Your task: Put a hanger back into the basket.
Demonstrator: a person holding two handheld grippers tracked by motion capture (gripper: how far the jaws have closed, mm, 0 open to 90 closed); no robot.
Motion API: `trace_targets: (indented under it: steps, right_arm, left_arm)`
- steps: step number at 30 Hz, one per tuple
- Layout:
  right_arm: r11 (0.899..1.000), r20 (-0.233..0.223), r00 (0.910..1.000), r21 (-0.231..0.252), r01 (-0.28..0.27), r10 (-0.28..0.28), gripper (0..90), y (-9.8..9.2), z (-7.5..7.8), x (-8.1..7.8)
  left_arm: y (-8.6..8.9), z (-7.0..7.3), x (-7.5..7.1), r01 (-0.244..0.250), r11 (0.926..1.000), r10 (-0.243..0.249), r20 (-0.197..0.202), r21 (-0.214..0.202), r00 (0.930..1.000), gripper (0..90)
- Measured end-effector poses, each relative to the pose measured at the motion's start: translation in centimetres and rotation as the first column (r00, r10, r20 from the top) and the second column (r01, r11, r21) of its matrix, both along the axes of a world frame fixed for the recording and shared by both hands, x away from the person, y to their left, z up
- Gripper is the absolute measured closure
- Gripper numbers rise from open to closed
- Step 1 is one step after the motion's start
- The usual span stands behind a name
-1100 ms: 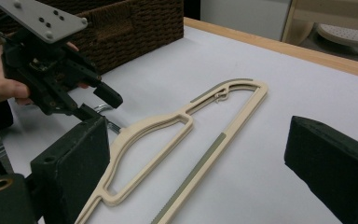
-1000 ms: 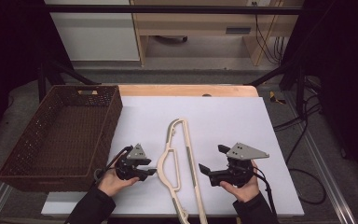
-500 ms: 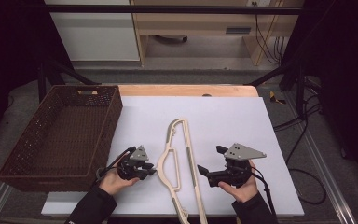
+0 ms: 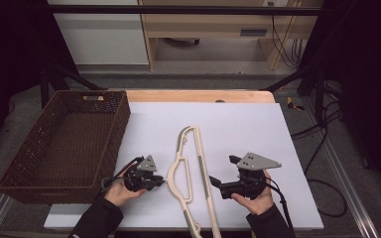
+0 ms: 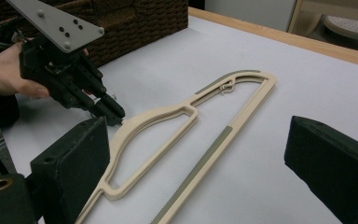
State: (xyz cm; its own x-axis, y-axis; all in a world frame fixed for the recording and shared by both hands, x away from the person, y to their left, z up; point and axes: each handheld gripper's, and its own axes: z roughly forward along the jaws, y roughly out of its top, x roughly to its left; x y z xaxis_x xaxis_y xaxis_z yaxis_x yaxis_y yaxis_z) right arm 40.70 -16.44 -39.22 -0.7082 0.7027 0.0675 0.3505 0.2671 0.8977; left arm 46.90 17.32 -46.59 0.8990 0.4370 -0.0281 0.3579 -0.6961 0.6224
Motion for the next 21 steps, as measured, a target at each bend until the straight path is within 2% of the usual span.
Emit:
trace_targets:
  steps: [2, 4, 6, 8, 9, 15, 18, 21]
  right_arm:
    - [1.000, -0.002, 1.0000, -0.001, -0.002, 0.002, 6.9, 0.0, 0.0, 0.0]
    - [1.000, -0.004, 1.0000, 0.000, 0.000, 0.000, 6.9, 0.0, 0.0, 0.0]
    - [1.000, -0.003, 1.0000, -0.003, -0.004, 0.004, 6.8, 0.0, -0.1, 0.0]
    - [1.000, -0.002, 1.0000, -0.004, -0.005, 0.005, 6.8, 0.0, -0.1, 0.1]
    - [1.000, -0.002, 1.0000, -0.004, -0.004, 0.004, 6.8, 0.0, -0.1, 0.1]
    - [1.000, -0.009, 0.9999, -0.008, -0.008, 0.008, 7.2, 0.2, -0.2, 0.1]
    - [1.000, -0.011, 0.9999, -0.010, -0.012, 0.012, 7.9, 0.3, -0.3, 0.1]
    - [1.000, -0.013, 0.9998, -0.010, -0.013, 0.012, 8.5, 0.4, -0.3, 0.0]
  left_arm:
    - [0.1, 0.1, 0.0, 0.018, 0.9997, -0.018, 0.016, 0.019, 0.9997, 82.1]
    - [0.0, 0.1, -0.1, 0.006, 1.0000, -0.006, 0.013, 0.005, 0.9999, 82.2]
    - [0.1, 0.2, -0.1, 0.026, 0.9994, -0.026, 0.014, 0.023, 0.9996, 83.0]
    - [0.1, 0.4, -0.1, 0.031, 0.9994, -0.031, 0.012, 0.014, 0.9995, 83.9]
    - [0.1, 0.4, -0.2, 0.026, 0.9996, -0.026, 0.000, -0.013, 0.9997, 83.9]
    - [0.2, 0.6, -0.3, 0.028, 0.9995, -0.028, 0.007, -0.018, 0.9996, 85.6]
    - [0.3, 1.0, -0.5, 0.030, 0.9988, -0.030, 0.013, -0.039, 0.9995, 86.5]
    - [0.3, 1.6, -0.9, 0.044, 0.9987, -0.044, 0.036, -0.023, 0.9984, 86.9]
